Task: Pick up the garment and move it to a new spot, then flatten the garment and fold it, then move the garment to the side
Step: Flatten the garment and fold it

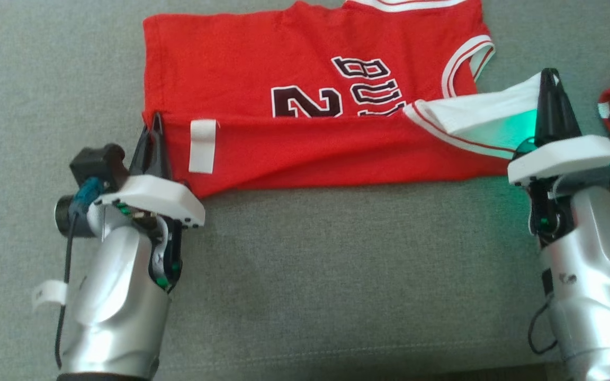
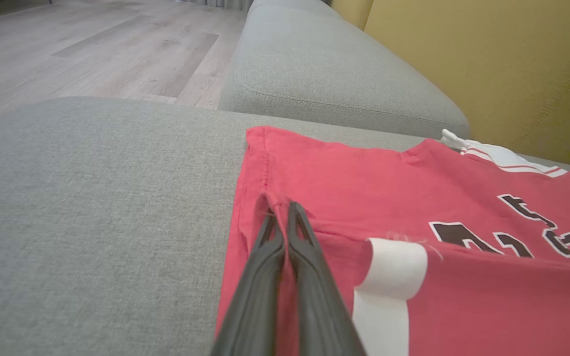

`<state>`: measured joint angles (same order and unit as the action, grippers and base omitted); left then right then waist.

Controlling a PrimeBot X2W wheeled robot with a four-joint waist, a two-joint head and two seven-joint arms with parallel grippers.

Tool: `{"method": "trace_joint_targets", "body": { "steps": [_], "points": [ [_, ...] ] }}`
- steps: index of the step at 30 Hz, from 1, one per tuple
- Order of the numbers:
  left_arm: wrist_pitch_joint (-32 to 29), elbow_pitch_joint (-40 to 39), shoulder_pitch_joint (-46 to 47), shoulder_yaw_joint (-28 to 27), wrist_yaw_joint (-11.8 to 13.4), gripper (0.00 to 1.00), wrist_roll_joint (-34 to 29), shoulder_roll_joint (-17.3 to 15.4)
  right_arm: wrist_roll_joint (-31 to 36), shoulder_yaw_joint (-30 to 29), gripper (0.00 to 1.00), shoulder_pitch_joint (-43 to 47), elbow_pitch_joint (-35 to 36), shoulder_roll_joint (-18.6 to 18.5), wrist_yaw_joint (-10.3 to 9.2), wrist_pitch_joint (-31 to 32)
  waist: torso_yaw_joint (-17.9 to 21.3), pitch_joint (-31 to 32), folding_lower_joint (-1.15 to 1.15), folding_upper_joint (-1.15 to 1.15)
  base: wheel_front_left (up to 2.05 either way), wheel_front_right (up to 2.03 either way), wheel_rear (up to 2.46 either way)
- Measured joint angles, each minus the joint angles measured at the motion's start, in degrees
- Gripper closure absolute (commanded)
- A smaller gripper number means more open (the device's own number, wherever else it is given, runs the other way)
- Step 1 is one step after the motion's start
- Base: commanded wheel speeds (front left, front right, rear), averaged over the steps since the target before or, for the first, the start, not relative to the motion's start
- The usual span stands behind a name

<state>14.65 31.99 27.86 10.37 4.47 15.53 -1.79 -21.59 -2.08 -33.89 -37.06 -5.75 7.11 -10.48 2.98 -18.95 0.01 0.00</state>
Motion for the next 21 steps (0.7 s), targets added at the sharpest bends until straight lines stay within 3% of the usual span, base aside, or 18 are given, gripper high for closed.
{"method": "trace_joint_targets", "body": {
  "steps": [1, 2, 3, 4, 5, 13, 16, 21],
  "points": [
    [0.0, 0.2, 0.3, 0.0, 0.1, 1.00, 0.0, 0.0, 0.1, 0.2, 1.00, -0.6, -1.0, -0.1, 0.00, -0.5, 0.0, -0.2, 0.00, 0.00, 0.00, 0.00, 0.00],
    [0.0, 0.5, 0.6, 0.0, 0.2, 1.00, -0.1, 0.0, 0.5, 0.4, 0.67, -1.1, -1.8, -0.2, 0.00, -1.0, -0.1, -0.4, 0.00, 0.00, 0.00, 0.00, 0.00],
    [0.0, 0.5, 0.7, -0.1, 0.7, 0.69, -0.2, 0.0, 0.6, 0.6, 0.00, -1.5, -2.3, -0.2, 0.00, -1.7, -0.1, -0.6, 0.00, 0.00, 0.00, 0.00, 0.00],
    [0.0, 0.5, 0.7, -0.1, 1.1, 0.27, -0.2, 0.0, 0.6, 0.8, 0.00, -2.0, -2.9, -0.2, 0.00, -2.1, -0.1, -0.7, 0.00, 0.00, 0.00, 0.00, 0.00],
    [0.0, 0.5, 0.6, -0.1, 1.2, 0.00, -0.1, 0.0, 0.6, 1.1, 0.00, -2.2, -3.2, -0.2, 0.00, -2.5, -0.1, -0.7, 0.00, 0.00, 0.00, 0.00, 0.00],
    [0.0, -3.0, -3.3, -1.5, 4.6, 0.00, 0.6, 0.0, 1.0, 0.3, 0.00, -0.2, 1.1, -0.3, 0.00, -3.8, -0.2, 0.3, 0.00, 0.00, 0.00, 0.00, 0.00],
    [0.0, -4.7, -7.5, -1.5, 5.3, 0.00, 1.8, 0.0, 1.0, -1.7, 0.00, 4.6, 4.8, -0.5, 0.00, -3.9, -0.4, 1.3, 0.00, 0.00, 0.00, 0.00, 0.00],
    [0.0, -7.2, -11.6, 0.0, 6.2, 0.00, 2.5, -0.1, 0.9, -2.9, 0.00, 15.0, 5.0, -0.1, 0.00, -3.9, -0.6, 3.1, -0.01, 0.00, 0.00, 0.00, 0.00]
  ]
}}
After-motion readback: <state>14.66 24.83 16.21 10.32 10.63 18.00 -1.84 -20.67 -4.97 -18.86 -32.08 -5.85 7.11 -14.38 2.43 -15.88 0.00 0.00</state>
